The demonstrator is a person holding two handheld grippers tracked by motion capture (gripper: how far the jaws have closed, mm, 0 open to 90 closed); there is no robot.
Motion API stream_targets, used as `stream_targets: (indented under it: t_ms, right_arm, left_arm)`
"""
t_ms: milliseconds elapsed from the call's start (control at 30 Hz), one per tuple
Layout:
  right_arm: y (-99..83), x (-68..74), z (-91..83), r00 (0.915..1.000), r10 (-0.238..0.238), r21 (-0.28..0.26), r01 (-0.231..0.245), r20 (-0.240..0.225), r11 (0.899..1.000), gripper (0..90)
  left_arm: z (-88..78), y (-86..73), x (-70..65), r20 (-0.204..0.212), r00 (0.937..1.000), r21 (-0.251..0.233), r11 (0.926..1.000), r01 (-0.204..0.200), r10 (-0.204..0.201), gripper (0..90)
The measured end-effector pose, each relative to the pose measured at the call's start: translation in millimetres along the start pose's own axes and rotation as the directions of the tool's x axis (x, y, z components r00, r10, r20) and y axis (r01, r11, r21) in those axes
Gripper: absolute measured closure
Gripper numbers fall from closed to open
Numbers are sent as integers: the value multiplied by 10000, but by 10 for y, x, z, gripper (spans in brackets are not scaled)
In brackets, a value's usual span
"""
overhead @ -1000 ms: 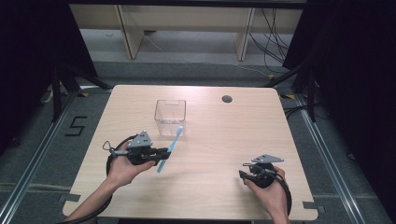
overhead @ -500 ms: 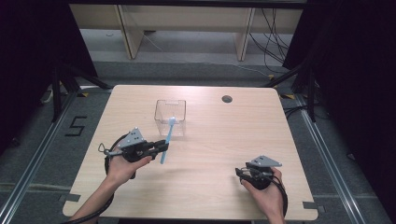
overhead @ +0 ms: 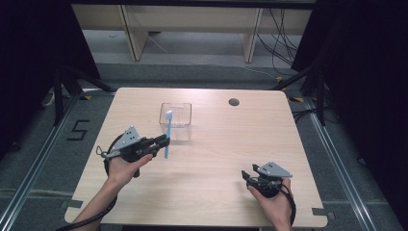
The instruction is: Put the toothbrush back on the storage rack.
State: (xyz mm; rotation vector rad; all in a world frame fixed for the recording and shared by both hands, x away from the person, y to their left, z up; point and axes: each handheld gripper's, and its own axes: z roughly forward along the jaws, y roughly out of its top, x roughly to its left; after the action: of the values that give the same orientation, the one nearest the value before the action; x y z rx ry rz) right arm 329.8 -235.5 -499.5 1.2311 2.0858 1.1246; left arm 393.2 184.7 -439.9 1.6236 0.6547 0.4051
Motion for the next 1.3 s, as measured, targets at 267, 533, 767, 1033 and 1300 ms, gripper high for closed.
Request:
stream_targets:
  t_ms: [267,533,767,1033,1300]
  right_arm:
    - [-7,81,-22,9991,-85,-462,103,407,9989,487]
    - [-45,110,-3,9991,51,-675,-22,423,9977,487]
    - [-47,93,-29,9983,91,-853,-42,579,9963,487]
    - [-58,31,-35,9966,-79,-1049,166,825,9943,485]
    - [-62,28,-42,9960,-36,-1080,133,894,9941,485]
  left_arm:
    - [-15,51,0,-53,9996,-470,9985,-280,278,783]
    - [15,161,88,-304,9988,-871,9954,-408,382,782]
    - [94,270,178,-393,9981,-1140,9921,-516,474,782]
    - [150,341,267,-565,9977,-1432,9887,-444,366,782]
    - [190,385,339,-682,9971,-1562,9868,-430,327,782]
